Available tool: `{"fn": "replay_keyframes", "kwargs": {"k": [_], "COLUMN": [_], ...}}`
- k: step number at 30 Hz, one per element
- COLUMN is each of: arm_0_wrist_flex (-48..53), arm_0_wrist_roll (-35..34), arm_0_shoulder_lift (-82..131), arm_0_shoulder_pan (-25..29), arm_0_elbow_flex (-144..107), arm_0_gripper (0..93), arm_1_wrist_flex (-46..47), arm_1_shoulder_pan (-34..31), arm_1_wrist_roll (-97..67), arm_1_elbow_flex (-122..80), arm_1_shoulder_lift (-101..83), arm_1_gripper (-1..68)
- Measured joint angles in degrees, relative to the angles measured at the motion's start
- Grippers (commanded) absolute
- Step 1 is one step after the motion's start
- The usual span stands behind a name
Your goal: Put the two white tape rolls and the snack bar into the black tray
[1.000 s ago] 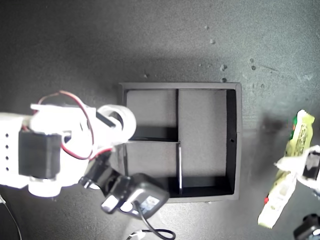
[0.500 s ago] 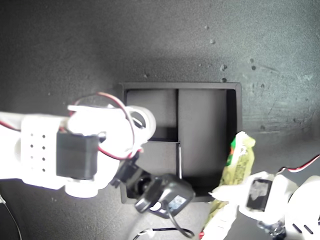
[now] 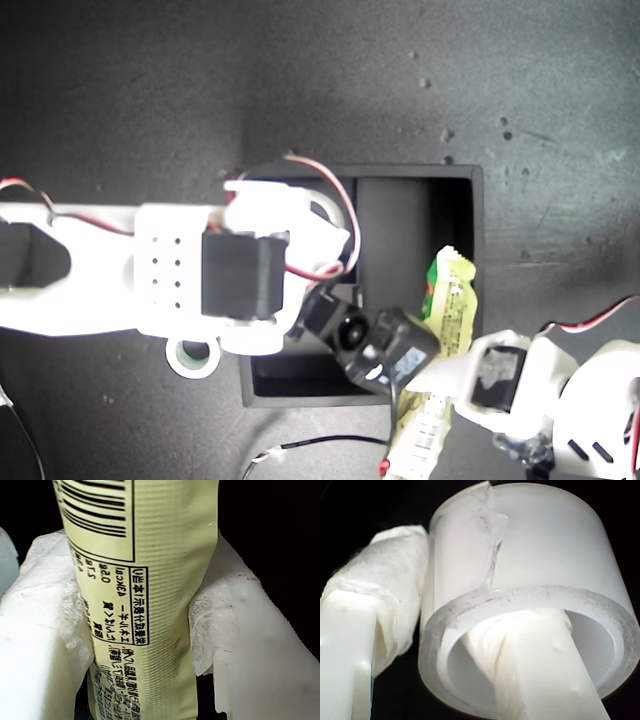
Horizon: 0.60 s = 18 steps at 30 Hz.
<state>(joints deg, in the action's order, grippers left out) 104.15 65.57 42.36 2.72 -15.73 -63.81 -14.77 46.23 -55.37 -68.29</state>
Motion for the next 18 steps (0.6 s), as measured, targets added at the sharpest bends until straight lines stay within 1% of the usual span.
{"fn": "replay_keyframes", "kwargs": {"k": [2,3,4,6,7,8,12,15,18], "arm_0_wrist_flex": [0.00,0.00,0.00,0.00,0.00,0.00,0.00,0.00,0.00], "arm_0_wrist_roll": [0.26,0.44,0.88,0.70,0.88,0.88,0.88,1.05,1.58], "arm_0_shoulder_lift": [0.00,0.00,0.00,0.18,0.70,1.58,4.83,8.17,13.45], "arm_0_shoulder_pan": [-0.09,-0.09,-0.09,0.00,0.09,0.18,0.26,0.35,0.70], "arm_0_elbow_flex": [-1.32,-2.11,-2.90,-3.96,-4.66,-5.54,-8.61,-11.43,-15.56], "arm_0_gripper": [6.2,8.0,9.9,12.6,13.2,13.6,14.0,13.5,12.4], "arm_1_wrist_flex": [0.70,1.05,1.32,1.41,1.41,1.41,-1.41,-6.50,-14.85], "arm_1_shoulder_pan": [0.70,1.05,1.23,1.58,1.76,1.76,1.85,1.49,0.53], "arm_1_wrist_roll": [0.00,0.00,0.00,0.00,0.00,0.00,0.00,0.00,0.00], "arm_1_elbow_flex": [-2.81,-4.13,-5.45,-7.65,-8.44,-8.96,-9.05,-8.00,-3.34], "arm_1_shoulder_lift": [0.00,0.00,0.00,0.00,0.00,0.00,0.00,0.00,0.00], "arm_1_gripper": [7.2,9.0,11.9,22.8,26.2,28.1,30.4,31.2,28.2]}}
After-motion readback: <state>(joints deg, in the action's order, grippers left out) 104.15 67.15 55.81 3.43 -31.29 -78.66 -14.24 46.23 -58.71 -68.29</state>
